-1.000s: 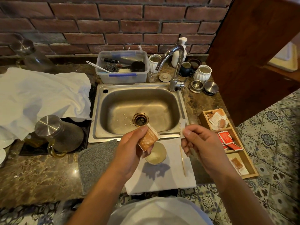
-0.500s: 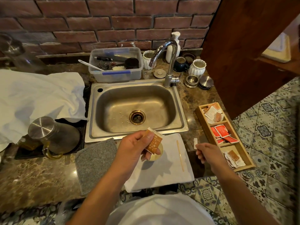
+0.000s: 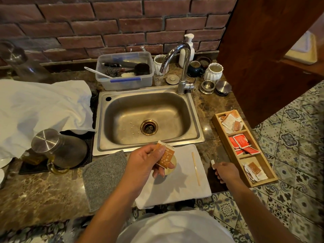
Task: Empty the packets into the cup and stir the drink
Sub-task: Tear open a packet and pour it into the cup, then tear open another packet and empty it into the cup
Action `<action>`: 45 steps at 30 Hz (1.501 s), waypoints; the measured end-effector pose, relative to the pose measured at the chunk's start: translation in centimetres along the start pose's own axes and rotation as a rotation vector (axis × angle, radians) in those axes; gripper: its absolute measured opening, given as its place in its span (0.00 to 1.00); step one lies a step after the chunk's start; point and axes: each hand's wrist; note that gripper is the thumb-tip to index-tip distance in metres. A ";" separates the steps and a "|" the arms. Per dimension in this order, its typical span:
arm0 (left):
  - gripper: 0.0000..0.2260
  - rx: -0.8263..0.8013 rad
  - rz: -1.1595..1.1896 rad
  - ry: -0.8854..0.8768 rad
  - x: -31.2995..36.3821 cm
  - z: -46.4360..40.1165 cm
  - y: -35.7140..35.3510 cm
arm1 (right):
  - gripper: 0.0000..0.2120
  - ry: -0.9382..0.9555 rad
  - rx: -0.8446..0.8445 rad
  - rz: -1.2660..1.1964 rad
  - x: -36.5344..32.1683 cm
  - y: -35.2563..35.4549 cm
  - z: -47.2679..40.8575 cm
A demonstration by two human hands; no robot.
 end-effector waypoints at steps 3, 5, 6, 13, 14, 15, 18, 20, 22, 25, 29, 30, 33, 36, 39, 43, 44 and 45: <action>0.13 0.002 -0.009 0.006 -0.2 0.0 -0.1 | 0.08 -0.009 0.010 0.050 -0.1 -0.1 -0.4; 0.14 -0.001 -0.013 0.011 -0.2 -0.1 -0.3 | 0.10 -0.001 0.033 0.115 -0.1 -0.1 -0.5; 0.14 -0.003 -0.013 0.010 -0.2 0.0 -0.4 | 0.11 0.009 0.051 0.166 -0.1 0.0 -0.6; 0.14 0.003 -0.020 0.008 -0.3 0.0 -0.3 | 0.12 0.072 0.148 0.403 0.4 -0.2 -0.5; 0.15 0.005 -0.023 0.010 -0.3 0.0 -0.3 | 0.13 0.083 0.168 0.439 0.5 -0.2 -0.5; 0.15 0.007 -0.025 0.010 -0.4 0.1 -0.3 | 0.13 0.093 0.192 0.475 0.5 -0.2 -0.5; 0.15 0.011 -0.025 0.018 -0.5 0.1 -0.2 | 0.13 0.112 0.256 0.566 0.5 -0.1 -0.4; 0.15 0.011 -0.018 0.023 -0.6 0.2 -0.3 | 0.12 0.141 0.276 0.613 0.3 -0.1 -0.3; 0.15 0.004 -0.014 0.024 -0.7 0.2 -0.4 | 0.11 0.165 0.288 0.662 0.1 -0.1 -0.2; 0.15 -0.009 -0.013 0.026 -0.8 0.1 -0.6 | 0.09 0.185 0.316 0.709 -0.3 -0.3 0.2; 0.15 -0.010 -0.016 0.023 -0.8 0.0 -0.7 | 0.08 0.193 0.317 0.727 -1.0 -0.5 0.7; 0.14 -0.008 -0.015 0.019 -0.8 0.0 -0.7 | 0.08 0.192 0.311 0.725 -1.1 -0.4 1.0; 0.14 0.010 0.001 0.014 -0.7 0.1 -0.7 | 0.09 0.285 0.323 0.668 -2.3 0.2 2.6; 0.13 0.072 0.007 0.003 -0.6 0.1 -0.5 | 0.07 0.506 0.188 0.486 -4.2 1.3 5.6; 0.15 0.159 -0.021 -0.001 -0.9 0.1 -0.2 | 0.05 0.658 -0.164 0.204 -6.4 2.0 10.5; 0.11 0.186 -0.064 -0.066 -0.9 0.0 -0.3 | 0.06 0.771 -0.501 0.085 -8.2 2.0 17.7; 0.09 0.179 -0.079 -0.096 -0.8 0.1 -0.3 | 0.06 0.790 -0.551 0.079 -8.4 1.8 18.8; 0.08 0.174 -0.096 -0.124 -0.8 0.1 -0.3 | 0.06 0.811 -0.594 0.080 -8.4 1.6 19.5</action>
Point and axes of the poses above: each hand's wrist, its own z-axis away from the middle knuckle, its own y-axis out of the back of the hand, x = y × z, and after that the axes turned 11 degrees about -y, right-handed
